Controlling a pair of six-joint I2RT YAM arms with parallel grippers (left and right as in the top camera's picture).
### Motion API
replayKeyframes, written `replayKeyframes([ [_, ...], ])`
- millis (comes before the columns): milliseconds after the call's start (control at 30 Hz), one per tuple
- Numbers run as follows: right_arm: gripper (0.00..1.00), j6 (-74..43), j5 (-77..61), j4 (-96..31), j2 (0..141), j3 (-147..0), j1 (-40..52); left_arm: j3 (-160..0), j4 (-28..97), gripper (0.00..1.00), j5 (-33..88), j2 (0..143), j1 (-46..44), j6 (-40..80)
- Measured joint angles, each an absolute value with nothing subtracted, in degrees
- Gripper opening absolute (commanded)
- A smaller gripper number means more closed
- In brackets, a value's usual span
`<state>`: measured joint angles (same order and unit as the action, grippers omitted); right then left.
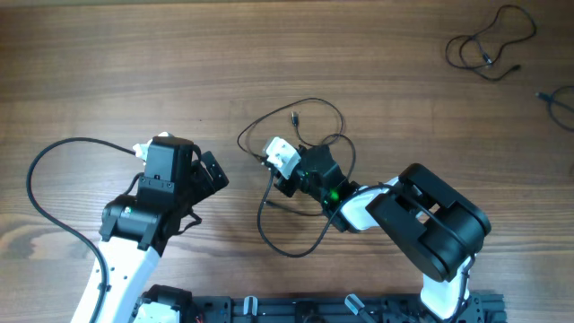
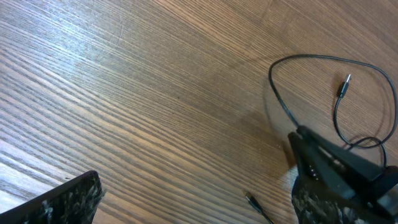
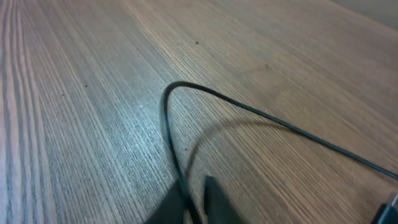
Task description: Untangle cables
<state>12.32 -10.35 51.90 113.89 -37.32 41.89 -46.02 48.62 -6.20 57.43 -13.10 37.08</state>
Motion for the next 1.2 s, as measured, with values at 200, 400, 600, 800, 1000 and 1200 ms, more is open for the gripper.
replayKeyframes([
  [200,0.05,9.87,-9.74,39.97,101.71,-37.6,41.78,-46.02,48.58,1.0,-6.17,57.43,-13.1,37.08],
  [400,0.04,9.21,-1.13,21.37,76.51,-38.15,41.78,-46.0,48.53,1.0,-6.2,57.43,-13.08,37.08],
  [600,0.04,9.93,18.02,13.21,56.45,-38.17,41.78,-46.02,48.56,1.0,-6.17,57.43,-13.02,37.08],
  [800,0.04,17.89,33.95,16.51,47.99,-38.17,38.59,-46.02,48.6,1.0,-6.2,57.43,-13.02,37.08],
  [1000,0.04,20.05,37.3,28.53,47.7,-37.91,31.94,-46.02,48.64,1.0,-6.17,57.43,-13.02,37.08],
  [1200,0.04,20.71,24.1,39.7,55.07,-39.35,21.58,-46.0,48.6,1.0,-6.2,57.41,-13.02,37.08],
])
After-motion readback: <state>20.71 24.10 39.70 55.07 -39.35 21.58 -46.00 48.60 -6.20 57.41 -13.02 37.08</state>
